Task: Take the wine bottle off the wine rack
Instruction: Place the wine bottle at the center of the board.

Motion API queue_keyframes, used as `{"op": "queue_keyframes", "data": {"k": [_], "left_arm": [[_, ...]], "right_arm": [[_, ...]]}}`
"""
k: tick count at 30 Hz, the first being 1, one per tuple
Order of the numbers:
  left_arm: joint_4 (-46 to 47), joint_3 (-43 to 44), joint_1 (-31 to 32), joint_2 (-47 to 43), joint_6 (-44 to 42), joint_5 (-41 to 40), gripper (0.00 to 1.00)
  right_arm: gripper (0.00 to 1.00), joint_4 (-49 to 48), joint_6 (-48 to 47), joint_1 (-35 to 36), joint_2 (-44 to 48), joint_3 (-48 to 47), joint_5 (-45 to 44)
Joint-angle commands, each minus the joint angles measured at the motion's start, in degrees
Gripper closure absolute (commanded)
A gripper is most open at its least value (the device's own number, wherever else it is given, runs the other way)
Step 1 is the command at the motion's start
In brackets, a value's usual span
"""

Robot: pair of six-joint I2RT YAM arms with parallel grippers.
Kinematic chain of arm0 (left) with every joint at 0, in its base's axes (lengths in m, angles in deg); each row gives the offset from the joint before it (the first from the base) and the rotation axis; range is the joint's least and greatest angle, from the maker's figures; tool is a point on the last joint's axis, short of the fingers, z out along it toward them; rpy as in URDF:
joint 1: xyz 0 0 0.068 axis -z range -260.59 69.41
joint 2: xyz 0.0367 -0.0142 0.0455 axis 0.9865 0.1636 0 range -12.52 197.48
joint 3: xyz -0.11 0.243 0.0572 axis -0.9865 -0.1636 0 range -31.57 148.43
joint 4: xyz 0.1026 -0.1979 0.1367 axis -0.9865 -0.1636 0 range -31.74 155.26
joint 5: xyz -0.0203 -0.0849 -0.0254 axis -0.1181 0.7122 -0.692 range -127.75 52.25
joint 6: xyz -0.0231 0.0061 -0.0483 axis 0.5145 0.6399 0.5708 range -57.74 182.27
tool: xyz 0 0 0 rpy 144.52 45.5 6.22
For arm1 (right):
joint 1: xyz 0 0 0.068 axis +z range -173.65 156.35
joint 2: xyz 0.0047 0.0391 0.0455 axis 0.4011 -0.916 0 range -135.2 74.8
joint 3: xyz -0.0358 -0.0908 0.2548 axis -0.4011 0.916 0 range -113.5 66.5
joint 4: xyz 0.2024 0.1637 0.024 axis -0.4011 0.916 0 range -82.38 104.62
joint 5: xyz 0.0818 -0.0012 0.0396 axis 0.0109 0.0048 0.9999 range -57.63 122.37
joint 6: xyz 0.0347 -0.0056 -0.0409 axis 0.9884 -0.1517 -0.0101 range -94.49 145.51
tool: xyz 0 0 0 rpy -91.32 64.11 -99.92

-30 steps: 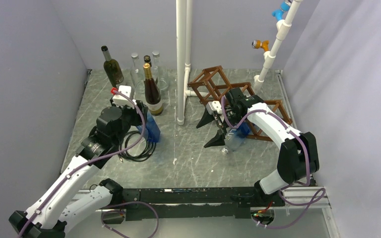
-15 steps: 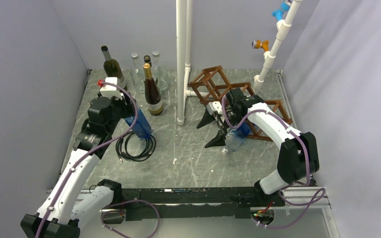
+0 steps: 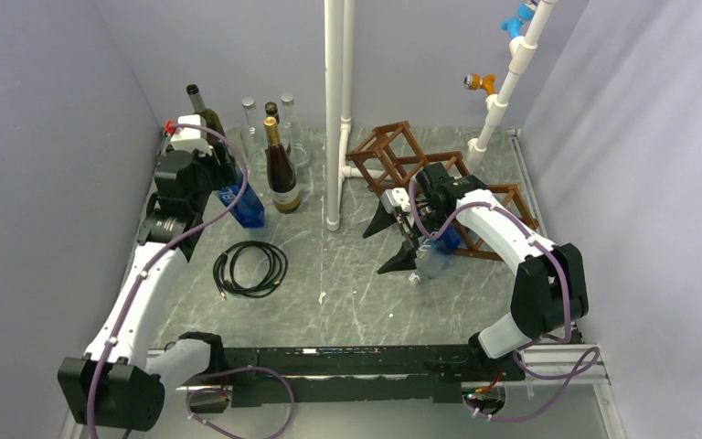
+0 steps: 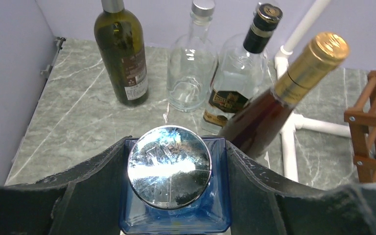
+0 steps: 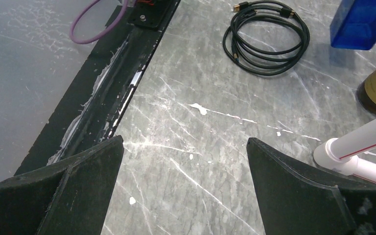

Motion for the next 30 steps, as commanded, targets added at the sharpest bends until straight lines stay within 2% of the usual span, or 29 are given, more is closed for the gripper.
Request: {"op": "queue_keyframes", "data": {"k": [1, 12, 30], "left_arm": [[16.52, 7.45, -2.11, 2.17, -0.42, 2.0, 1.0], [21.43, 12.65, -4.95, 11.38, -4.66, 4.84, 1.0], [19.26, 22.29, -5.84, 23.89, -7.21, 8.58, 1.0]], "right_arm": [[0.0, 0.88, -2.69, -0.27, 0.14, -0.34, 1.39], [0.0, 2.45, -4.33, -0.34, -0.32, -0.69, 1.05], [0.0, 4.07, -6.02, -0.43, -1.12, -1.05, 0.47]]}}
